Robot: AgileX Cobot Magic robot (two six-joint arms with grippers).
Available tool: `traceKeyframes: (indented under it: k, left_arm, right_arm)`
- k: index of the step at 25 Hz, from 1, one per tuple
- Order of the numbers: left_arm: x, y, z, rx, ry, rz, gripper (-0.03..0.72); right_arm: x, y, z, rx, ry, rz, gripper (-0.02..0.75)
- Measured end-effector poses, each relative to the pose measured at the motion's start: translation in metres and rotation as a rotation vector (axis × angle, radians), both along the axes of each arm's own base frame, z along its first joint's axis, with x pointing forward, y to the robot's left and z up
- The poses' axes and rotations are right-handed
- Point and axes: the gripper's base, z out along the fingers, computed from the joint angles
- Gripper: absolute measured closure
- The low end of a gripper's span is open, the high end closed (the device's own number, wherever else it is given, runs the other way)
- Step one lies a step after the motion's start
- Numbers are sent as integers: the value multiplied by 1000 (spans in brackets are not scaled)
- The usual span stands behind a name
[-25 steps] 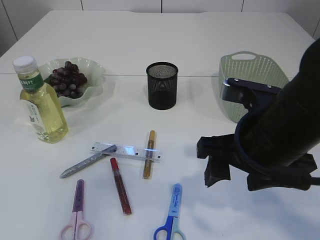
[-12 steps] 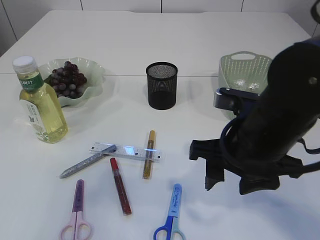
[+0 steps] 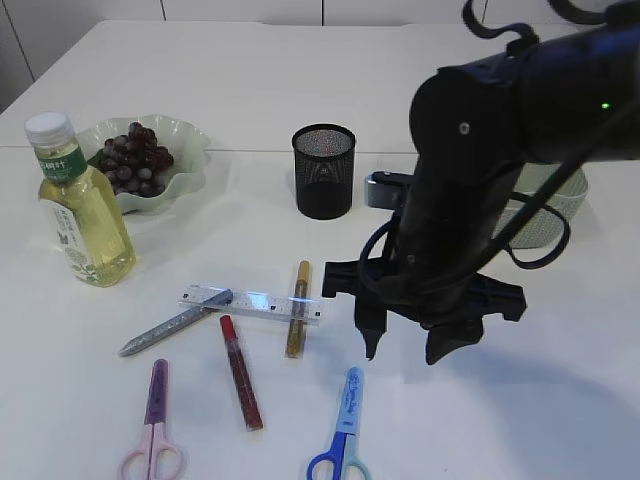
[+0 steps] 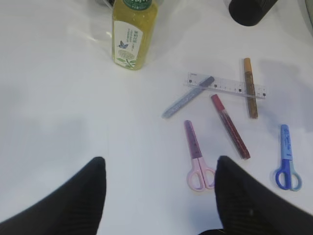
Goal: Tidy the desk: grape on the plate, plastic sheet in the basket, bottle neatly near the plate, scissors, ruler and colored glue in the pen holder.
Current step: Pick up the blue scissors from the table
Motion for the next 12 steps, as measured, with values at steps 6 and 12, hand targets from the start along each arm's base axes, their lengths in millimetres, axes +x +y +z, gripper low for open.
traceKeyframes:
  k: [6,12]
  left_arm:
    - [0,0,0,1,4,-1,182]
    - [0,0,0,1,7,-1,182]
  right_arm:
    - [8,25,-15,-9,28,31,281]
    - [13,32,-32,-10,80,-12,289]
